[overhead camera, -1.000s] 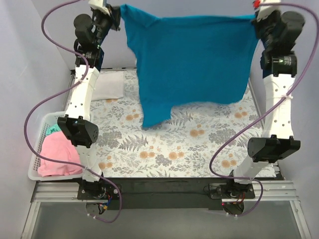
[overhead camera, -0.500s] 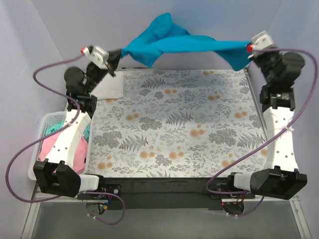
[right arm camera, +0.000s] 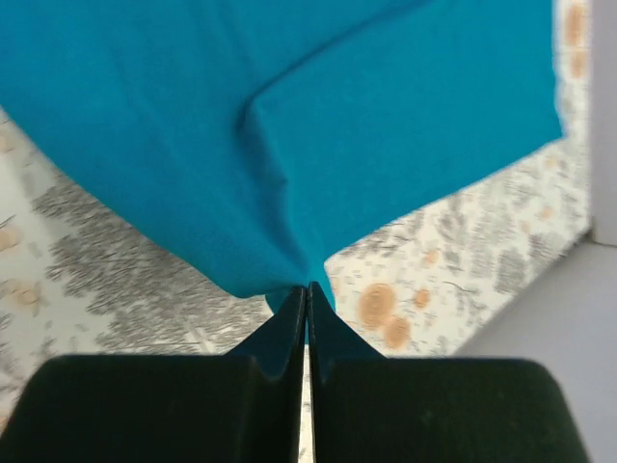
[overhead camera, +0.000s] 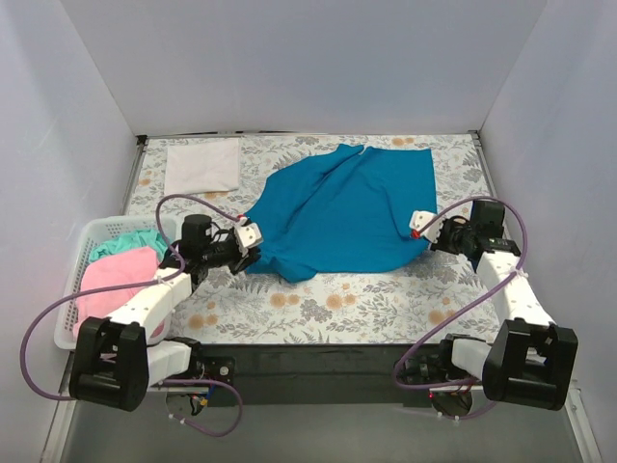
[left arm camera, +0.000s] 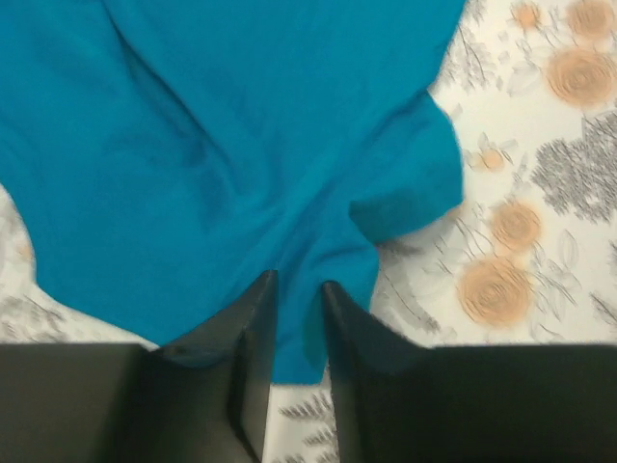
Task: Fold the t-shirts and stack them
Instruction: Flatten the tshirt out
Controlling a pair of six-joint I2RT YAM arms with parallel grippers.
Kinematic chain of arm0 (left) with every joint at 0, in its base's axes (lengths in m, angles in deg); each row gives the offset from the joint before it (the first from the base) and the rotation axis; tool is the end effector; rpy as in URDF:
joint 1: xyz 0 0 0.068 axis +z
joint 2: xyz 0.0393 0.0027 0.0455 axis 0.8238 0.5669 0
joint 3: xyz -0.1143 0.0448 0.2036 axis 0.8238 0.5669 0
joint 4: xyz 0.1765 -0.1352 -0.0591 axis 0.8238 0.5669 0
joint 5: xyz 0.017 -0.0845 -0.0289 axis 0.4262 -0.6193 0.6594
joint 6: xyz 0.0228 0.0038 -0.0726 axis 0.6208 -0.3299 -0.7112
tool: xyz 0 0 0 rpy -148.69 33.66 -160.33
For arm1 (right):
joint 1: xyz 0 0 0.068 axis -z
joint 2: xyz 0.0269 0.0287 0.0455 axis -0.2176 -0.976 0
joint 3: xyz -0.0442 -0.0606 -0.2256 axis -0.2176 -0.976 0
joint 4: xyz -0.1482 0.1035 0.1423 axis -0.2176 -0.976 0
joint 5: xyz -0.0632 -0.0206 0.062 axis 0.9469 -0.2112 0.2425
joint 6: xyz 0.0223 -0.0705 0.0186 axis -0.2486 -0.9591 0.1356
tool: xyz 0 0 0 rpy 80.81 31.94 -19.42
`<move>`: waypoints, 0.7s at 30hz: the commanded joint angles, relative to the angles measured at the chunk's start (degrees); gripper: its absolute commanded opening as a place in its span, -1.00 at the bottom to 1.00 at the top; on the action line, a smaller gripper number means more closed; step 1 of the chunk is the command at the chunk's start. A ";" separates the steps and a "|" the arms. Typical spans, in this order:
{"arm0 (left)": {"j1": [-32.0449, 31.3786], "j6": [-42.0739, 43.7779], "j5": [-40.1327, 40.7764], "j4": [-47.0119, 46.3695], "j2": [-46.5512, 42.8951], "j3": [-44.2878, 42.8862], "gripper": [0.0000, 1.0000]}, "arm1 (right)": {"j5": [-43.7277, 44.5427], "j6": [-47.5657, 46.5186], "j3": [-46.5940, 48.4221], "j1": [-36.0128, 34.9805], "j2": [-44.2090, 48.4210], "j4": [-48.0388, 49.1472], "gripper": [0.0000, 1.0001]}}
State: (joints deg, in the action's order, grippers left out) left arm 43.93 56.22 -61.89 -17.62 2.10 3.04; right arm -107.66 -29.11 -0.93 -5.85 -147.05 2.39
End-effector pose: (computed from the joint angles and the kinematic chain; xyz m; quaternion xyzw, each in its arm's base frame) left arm 0.2155 -0.0889 0.1712 0.2336 0.8135 -0.3741 0.3790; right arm 0.2402 -0.0001 0.1993 -0.5778 0.6819 -0.1104 0.4346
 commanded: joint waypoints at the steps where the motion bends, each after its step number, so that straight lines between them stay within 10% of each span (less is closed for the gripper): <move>1: -0.07 16.05 -2.47 21.54 1.76 -5.25 -0.44 | 1.17 -12.33 2.51 -0.39 -2.26 -15.35 -0.97; 5: -0.07 28.91 -3.88 40.32 -1.48 -9.74 -0.28 | 5.82 -16.99 4.47 -0.31 -0.96 -33.04 -0.76; 9: -0.25 28.42 -5.11 45.53 -5.62 -12.19 -0.25 | 3.20 -17.19 5.52 -0.30 4.93 -40.00 0.19; 12: -1.65 24.20 -4.25 46.15 -3.52 -15.71 -0.24 | 3.28 -8.34 10.43 -0.30 3.20 -40.44 0.40; 21: -14.66 0.33 14.90 27.79 8.42 -20.10 -0.31 | -0.50 13.48 27.74 0.57 -18.86 -40.00 0.02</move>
State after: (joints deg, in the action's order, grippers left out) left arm 29.60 68.11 -55.38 17.67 6.34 -13.04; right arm -105.50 -26.10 22.37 -5.50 -162.38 -35.82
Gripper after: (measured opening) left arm 0.360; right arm 0.556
